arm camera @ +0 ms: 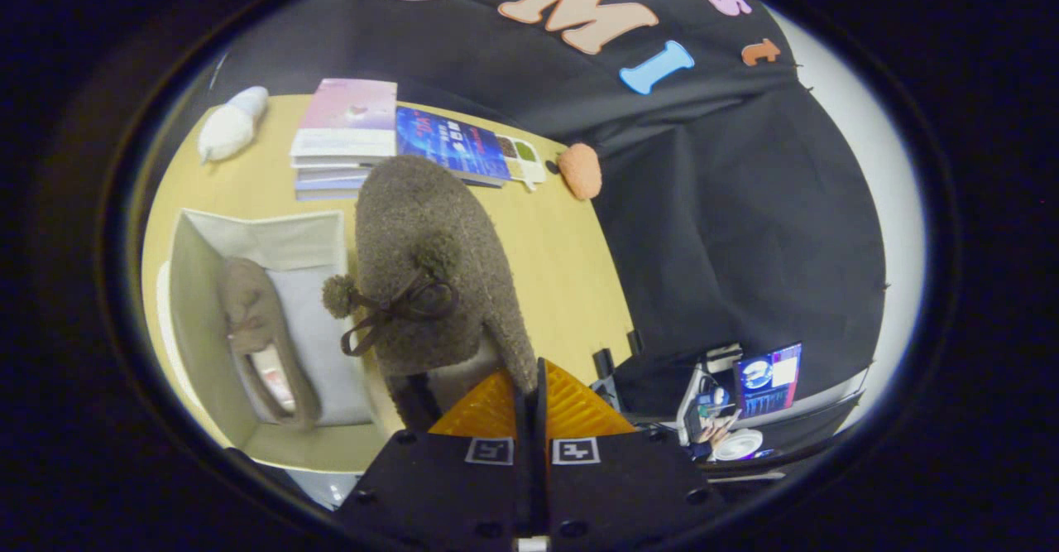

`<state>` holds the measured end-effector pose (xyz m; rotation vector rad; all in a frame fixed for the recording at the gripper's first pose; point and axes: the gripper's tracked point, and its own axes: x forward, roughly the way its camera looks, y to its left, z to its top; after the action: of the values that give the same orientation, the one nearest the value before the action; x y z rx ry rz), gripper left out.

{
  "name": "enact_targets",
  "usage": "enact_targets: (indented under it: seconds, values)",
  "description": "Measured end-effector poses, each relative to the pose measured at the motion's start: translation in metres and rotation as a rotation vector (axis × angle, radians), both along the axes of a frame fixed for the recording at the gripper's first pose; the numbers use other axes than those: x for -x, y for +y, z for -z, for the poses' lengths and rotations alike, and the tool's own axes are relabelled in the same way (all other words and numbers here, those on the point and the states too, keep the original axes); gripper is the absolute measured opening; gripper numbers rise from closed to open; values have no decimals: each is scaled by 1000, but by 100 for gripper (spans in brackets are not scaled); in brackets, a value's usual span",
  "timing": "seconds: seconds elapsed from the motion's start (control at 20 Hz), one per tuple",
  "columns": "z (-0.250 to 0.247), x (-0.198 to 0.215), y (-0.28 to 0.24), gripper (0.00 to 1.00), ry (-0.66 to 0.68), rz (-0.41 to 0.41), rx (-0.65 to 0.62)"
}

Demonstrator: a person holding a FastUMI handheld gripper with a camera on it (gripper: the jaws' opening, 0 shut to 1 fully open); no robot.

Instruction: Open the storage box then place both shoes into the box .Put the left shoe in first, then the right shoe, with the right side of both shoes facing outward in a uniform manner.

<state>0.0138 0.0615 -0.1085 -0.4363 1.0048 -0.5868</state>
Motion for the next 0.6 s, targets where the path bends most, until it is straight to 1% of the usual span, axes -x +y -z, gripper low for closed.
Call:
enact_targets:
  seconds: [0.15,0.3,0.45,0.6]
  values:
    - [13,5,44,3,28,-17,-67]
    - [31,11,73,3,73,-14,-107]
    - [55,12,85,3,107,7,-146]
    - [80,7,89,3,144,8,-159]
